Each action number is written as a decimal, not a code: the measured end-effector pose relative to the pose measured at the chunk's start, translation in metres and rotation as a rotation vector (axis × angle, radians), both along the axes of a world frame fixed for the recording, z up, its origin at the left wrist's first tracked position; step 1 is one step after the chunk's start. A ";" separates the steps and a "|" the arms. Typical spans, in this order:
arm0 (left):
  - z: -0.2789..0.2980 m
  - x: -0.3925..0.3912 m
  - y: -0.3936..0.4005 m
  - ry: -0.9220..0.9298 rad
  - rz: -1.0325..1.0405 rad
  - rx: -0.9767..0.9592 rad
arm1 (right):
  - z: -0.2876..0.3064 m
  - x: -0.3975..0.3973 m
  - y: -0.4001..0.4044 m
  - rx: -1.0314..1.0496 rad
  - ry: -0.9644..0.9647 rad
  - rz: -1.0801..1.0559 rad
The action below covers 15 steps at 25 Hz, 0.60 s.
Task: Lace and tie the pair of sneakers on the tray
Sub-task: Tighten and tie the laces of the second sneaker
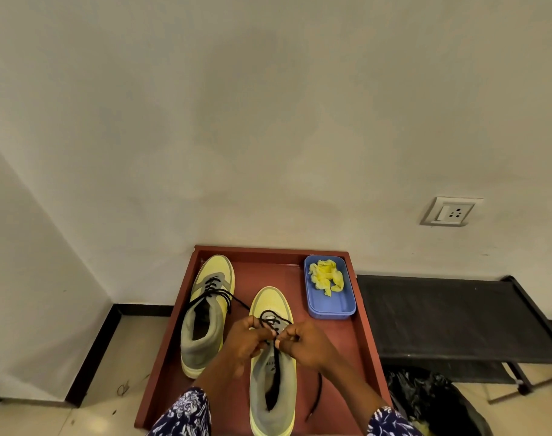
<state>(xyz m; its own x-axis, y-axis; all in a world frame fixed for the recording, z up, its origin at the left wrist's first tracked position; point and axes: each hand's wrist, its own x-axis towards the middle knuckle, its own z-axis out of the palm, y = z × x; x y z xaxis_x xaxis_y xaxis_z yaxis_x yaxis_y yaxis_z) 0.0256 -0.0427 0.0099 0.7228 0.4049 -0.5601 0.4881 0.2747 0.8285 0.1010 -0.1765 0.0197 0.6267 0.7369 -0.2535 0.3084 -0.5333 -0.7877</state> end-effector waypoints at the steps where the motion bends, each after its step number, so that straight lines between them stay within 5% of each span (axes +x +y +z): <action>1: -0.001 0.000 0.000 -0.002 -0.011 0.024 | 0.000 -0.001 -0.001 -0.008 -0.027 0.022; 5: 0.000 0.001 -0.003 -0.057 -0.064 0.224 | -0.002 -0.003 -0.004 -0.019 -0.083 0.069; 11: -0.009 0.000 -0.004 -0.137 -0.314 0.822 | -0.011 0.004 0.009 0.017 0.009 -0.083; 15: -0.009 0.004 -0.011 -0.244 -0.303 0.960 | -0.013 0.010 0.017 0.004 0.056 -0.029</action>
